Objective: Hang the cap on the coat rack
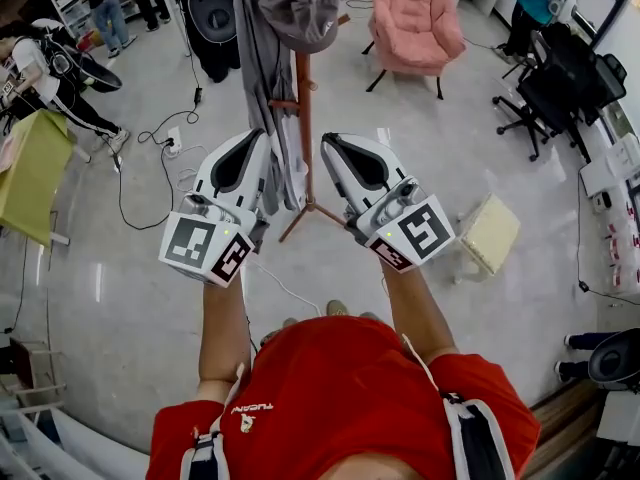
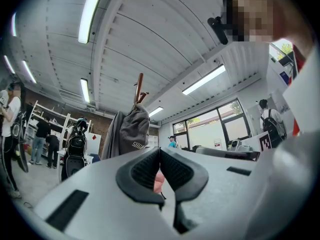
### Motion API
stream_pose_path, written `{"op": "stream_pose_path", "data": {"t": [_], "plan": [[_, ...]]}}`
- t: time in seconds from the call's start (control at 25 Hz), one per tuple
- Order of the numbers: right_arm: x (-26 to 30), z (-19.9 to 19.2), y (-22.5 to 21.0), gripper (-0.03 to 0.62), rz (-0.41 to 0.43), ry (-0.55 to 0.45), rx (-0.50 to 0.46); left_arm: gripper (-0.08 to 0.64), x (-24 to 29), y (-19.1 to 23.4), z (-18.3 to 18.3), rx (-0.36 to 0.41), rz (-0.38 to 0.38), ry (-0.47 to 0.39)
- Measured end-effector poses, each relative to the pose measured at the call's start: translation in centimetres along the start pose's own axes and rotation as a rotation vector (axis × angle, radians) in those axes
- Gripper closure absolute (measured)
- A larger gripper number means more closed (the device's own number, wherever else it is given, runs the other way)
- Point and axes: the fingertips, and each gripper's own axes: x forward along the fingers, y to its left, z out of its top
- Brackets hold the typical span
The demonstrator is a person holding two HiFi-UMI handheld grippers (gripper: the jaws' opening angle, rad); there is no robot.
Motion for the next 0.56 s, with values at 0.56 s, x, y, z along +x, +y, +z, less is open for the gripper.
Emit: {"op": "stream_pose_path", "data": {"t": [0.56], "plan": [[-0.21, 0.02, 0.22, 0.569, -0.002, -0.012, -0.001, 0.551, -0.65, -0.05, -0.13, 0.000, 0.010, -0.007]]}}
